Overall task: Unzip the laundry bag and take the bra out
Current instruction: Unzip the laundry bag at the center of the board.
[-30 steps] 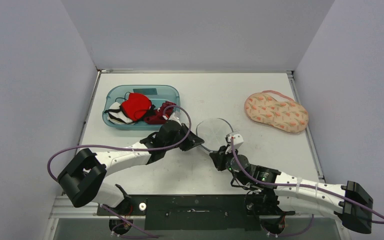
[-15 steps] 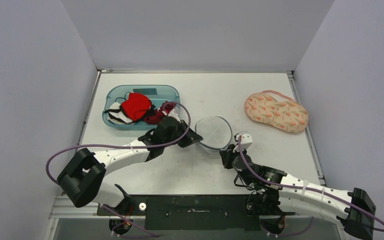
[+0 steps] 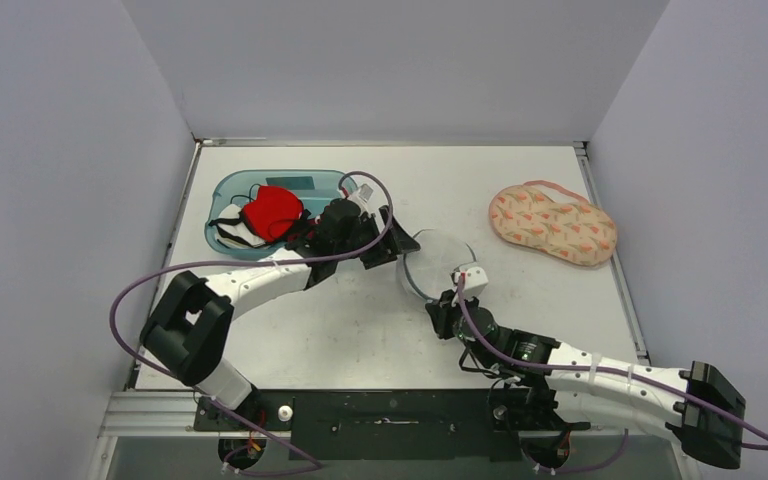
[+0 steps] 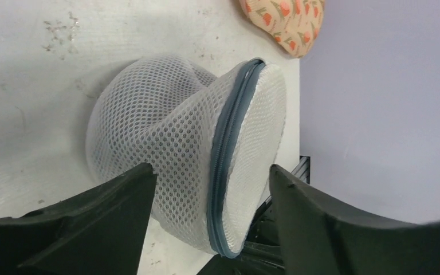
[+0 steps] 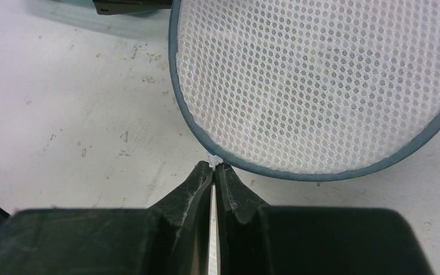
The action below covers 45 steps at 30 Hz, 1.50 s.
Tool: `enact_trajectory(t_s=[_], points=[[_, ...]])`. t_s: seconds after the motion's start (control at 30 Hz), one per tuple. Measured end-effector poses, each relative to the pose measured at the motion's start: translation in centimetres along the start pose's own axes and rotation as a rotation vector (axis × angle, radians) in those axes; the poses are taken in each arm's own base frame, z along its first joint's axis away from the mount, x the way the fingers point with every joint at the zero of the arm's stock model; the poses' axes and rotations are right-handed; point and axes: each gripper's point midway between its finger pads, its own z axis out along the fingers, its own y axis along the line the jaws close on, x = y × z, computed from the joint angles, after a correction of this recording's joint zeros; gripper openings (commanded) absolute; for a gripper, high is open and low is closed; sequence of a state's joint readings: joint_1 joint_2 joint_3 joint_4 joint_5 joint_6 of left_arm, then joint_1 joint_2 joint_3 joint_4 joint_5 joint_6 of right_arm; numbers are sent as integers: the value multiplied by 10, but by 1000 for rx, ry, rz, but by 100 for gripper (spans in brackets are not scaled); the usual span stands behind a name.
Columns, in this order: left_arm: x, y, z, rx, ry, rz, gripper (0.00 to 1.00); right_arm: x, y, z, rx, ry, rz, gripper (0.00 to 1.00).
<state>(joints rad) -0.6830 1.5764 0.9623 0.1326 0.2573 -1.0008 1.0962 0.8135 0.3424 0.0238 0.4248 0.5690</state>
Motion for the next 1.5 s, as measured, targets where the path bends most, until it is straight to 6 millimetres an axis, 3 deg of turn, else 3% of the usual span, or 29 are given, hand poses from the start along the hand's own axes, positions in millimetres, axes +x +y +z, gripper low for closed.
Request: enact_trajectory(t_s=[0.07, 0.17, 0.27, 0.4, 0.63, 0.87, 1.17, 1.43, 1.5], points=[[-1, 6, -1, -20, 5, -7, 98, 2, 4, 3, -12, 4, -2, 5], [6, 16, -10, -52, 14, -23, 96, 5, 9, 8, -26, 10, -8, 5], [20, 24, -34, -80, 15, -40, 96, 6, 13, 11, -41, 13, -11, 5], [33, 15, -63, -57, -14, -48, 96, 5, 19, 15, -54, 17, -20, 5], [61, -1, -67, -44, 0, -60, 100, 4, 28, 20, -80, 20, -26, 5], [68, 11, -52, -91, -8, -121, 76, 1, 34, 21, -98, 22, -26, 5], [68, 25, -34, -130, -15, -151, 38, -1, 34, 19, -102, 19, -24, 5], [61, 27, -29, -125, -29, -171, 1, -5, 32, 14, -104, 11, -20, 5], [60, 23, -28, -108, -27, -173, 0, -6, 31, 12, -101, 11, -20, 5]])
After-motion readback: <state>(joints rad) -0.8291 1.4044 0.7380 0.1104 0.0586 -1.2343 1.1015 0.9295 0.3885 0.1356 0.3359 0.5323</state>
